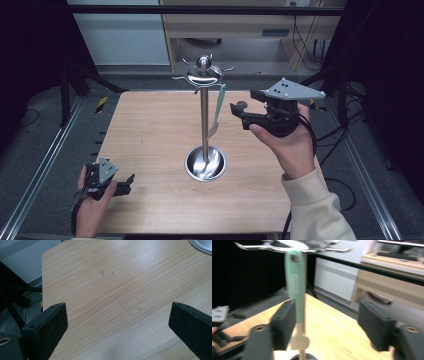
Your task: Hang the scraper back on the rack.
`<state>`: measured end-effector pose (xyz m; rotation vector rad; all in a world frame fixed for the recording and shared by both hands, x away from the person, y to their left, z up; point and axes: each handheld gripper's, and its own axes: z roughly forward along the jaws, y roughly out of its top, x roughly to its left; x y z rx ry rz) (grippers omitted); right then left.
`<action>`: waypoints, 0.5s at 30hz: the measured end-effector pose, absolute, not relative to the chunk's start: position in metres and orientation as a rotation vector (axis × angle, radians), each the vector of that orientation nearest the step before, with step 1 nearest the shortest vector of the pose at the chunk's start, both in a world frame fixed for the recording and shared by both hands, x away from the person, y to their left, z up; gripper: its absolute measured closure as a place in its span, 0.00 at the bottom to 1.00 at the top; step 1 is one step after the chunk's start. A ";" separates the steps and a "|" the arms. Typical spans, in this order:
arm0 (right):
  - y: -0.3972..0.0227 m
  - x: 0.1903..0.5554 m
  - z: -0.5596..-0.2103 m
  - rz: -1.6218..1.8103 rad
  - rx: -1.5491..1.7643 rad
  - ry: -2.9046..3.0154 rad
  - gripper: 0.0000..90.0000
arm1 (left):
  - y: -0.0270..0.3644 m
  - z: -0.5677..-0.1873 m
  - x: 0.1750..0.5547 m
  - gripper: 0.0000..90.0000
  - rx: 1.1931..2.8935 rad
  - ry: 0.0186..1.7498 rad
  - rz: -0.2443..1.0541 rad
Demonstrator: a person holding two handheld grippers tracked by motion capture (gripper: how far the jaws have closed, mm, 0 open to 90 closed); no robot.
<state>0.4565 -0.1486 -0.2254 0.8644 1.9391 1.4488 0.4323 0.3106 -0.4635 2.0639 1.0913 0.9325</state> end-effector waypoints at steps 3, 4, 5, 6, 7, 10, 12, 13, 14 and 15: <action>-0.152 0.455 -0.228 1.428 0.881 1.921 0.26 | 0.311 -0.463 0.432 0.02 2.063 1.092 0.933; -0.157 0.453 -0.231 1.405 0.903 1.911 0.23 | 0.311 -0.464 0.432 0.02 2.063 1.092 0.933; -0.158 0.453 -0.233 1.400 0.910 1.908 0.21 | 0.311 -0.464 0.432 0.02 2.063 1.092 0.933; -0.161 0.452 -0.234 1.391 0.912 1.906 0.20 | 0.311 -0.464 0.433 0.02 2.064 1.093 0.932; -0.162 0.451 -0.236 1.383 0.919 1.900 0.19 | 0.311 -0.464 0.433 0.02 2.064 1.093 0.932; -0.169 0.448 -0.242 1.355 0.922 1.899 0.15 | 0.311 -0.464 0.432 0.02 2.064 1.093 0.932; -0.171 0.446 -0.244 1.349 0.927 1.897 0.14 | 0.310 -0.464 0.432 0.02 2.064 1.093 0.932; -0.173 0.445 -0.247 1.343 0.927 1.898 0.12 | 0.310 -0.464 0.432 0.02 2.066 1.093 0.932; -0.176 0.444 -0.250 1.331 0.931 1.896 0.11 | 0.310 -0.464 0.432 0.02 2.066 1.093 0.932; -0.178 0.443 -0.253 1.325 0.934 1.900 0.11 | 0.310 -0.464 0.432 0.02 2.065 1.094 0.932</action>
